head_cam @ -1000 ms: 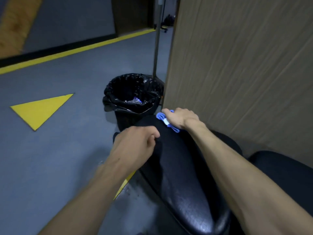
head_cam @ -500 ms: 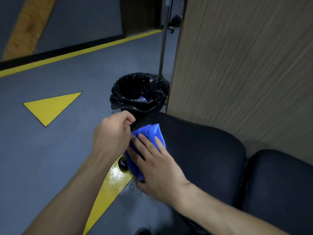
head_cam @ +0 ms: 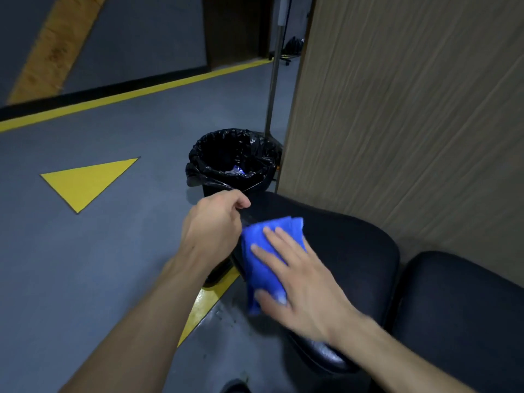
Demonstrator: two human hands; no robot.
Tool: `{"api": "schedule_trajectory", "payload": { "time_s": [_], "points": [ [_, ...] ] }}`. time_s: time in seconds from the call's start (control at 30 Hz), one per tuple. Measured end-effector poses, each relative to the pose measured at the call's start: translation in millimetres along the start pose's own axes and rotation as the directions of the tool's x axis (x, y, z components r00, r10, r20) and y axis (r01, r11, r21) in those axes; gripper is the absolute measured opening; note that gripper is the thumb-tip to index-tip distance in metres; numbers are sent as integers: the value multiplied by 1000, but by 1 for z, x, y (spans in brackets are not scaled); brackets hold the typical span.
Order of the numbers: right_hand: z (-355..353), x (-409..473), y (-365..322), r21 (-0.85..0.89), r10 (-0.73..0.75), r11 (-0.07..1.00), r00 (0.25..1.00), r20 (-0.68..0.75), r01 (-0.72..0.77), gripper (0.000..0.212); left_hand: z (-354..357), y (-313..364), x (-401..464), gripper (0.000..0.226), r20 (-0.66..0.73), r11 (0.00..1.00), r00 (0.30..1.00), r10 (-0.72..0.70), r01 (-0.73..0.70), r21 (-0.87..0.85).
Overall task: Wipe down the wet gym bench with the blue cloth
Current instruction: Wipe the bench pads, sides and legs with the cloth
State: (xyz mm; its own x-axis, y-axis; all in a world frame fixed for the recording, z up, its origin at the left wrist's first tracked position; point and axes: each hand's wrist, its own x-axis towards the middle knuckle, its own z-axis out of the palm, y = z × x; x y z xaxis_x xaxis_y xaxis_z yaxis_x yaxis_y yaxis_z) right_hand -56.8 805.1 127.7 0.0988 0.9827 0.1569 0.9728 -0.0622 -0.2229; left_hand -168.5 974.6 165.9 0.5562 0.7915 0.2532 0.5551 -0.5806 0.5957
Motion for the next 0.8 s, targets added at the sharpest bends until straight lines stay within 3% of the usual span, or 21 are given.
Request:
{"api": "schedule_trajectory", "payload": {
  "time_s": [0.07,0.13,0.2,0.27,0.3,0.37,0.43,0.5,0.6,0.7,0.73,0.8],
  "points": [
    [-11,-22,13,36,-37,999,999,33,36,68,5,4,1,36,27,1000,1000,12,-12,7],
    [-17,-8,46,32,40,999,999,24,-41,68,7,10,1,36,45,1000,999,9,-9,10],
    [-25,28,84,62,249,967,968,-28,-247,71,7,13,0,37,53,1000,998,21,-22,17],
    [-25,60,107,61,485,873,874,0,-484,65,7,16,0,37,55,1000,998,23,-24,19],
    [-23,70,106,28,523,852,853,2,-523,63,8,17,0,38,58,1000,998,19,-21,21],
    [-12,70,80,-49,431,901,902,-20,-432,68,11,21,2,38,67,999,997,22,-24,33],
    [-8,39,34,-56,196,978,979,-56,-199,73,16,26,5,38,80,998,996,29,-33,47],
    [-4,-6,2,-1,4,1000,1000,-24,-4,68,23,32,8,37,100,997,994,48,-53,56],
    [-22,-37,16,99,-52,994,998,47,47,64,32,41,7,36,128,993,987,99,-105,45],
    [-38,-33,90,70,173,983,985,-1,-172,71,32,49,2,36,140,988,980,142,-148,37],
    [-46,-32,119,77,310,949,950,-30,-307,77,31,51,0,36,139,988,980,146,-152,37],
    [-55,-32,159,110,588,804,809,-4,-584,80,28,52,-3,35,135,986,979,153,-159,40]
  ]
}}
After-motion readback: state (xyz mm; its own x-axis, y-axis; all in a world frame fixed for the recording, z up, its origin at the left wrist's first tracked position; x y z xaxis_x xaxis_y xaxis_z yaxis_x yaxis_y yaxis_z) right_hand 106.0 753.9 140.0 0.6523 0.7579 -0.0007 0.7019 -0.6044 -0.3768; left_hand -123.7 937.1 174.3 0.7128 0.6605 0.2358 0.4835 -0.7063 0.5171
